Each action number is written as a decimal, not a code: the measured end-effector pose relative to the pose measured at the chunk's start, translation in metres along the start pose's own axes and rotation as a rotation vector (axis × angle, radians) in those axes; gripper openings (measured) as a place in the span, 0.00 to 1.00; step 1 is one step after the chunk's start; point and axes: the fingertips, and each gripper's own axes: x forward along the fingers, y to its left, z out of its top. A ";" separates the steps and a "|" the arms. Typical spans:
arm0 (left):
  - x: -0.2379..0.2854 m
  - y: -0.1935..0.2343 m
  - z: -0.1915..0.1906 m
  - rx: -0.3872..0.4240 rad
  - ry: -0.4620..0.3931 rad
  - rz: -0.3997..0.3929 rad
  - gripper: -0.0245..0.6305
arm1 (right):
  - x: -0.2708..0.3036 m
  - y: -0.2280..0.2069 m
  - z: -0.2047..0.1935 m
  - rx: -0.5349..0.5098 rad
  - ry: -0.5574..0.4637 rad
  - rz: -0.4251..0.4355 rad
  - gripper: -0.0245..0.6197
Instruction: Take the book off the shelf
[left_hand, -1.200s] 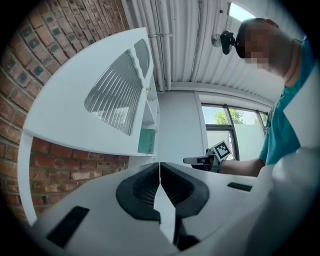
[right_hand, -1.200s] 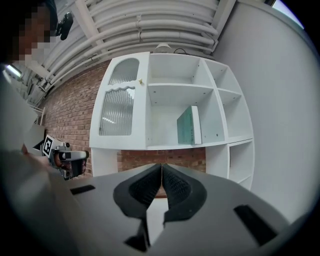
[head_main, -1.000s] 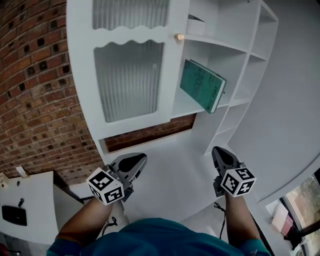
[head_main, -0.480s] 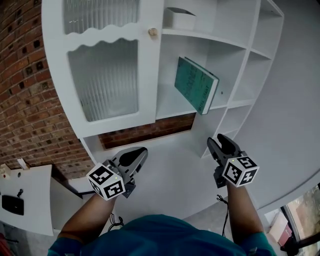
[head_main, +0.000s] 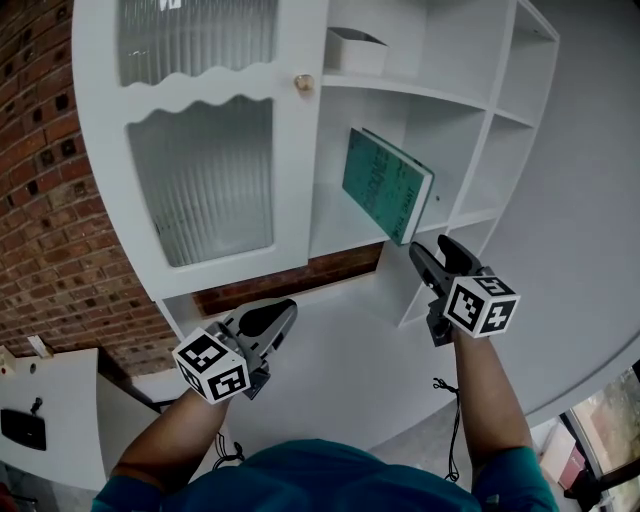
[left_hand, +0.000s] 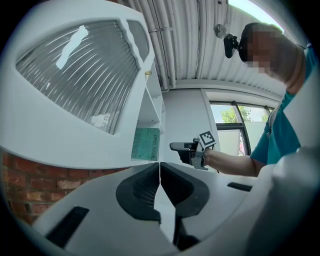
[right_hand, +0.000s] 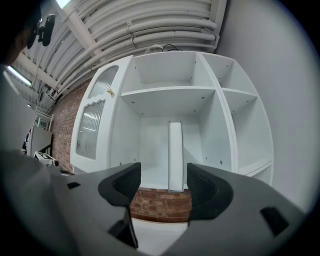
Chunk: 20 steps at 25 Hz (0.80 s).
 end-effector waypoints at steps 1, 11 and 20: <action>0.001 0.001 0.001 0.001 0.001 -0.003 0.06 | 0.007 -0.002 0.004 0.001 0.000 -0.005 0.45; 0.014 0.004 -0.004 -0.002 0.013 -0.026 0.06 | 0.074 -0.024 0.025 -0.048 0.034 -0.059 0.48; 0.028 0.006 -0.009 -0.006 0.025 -0.040 0.06 | 0.112 -0.029 0.025 -0.057 0.056 -0.067 0.48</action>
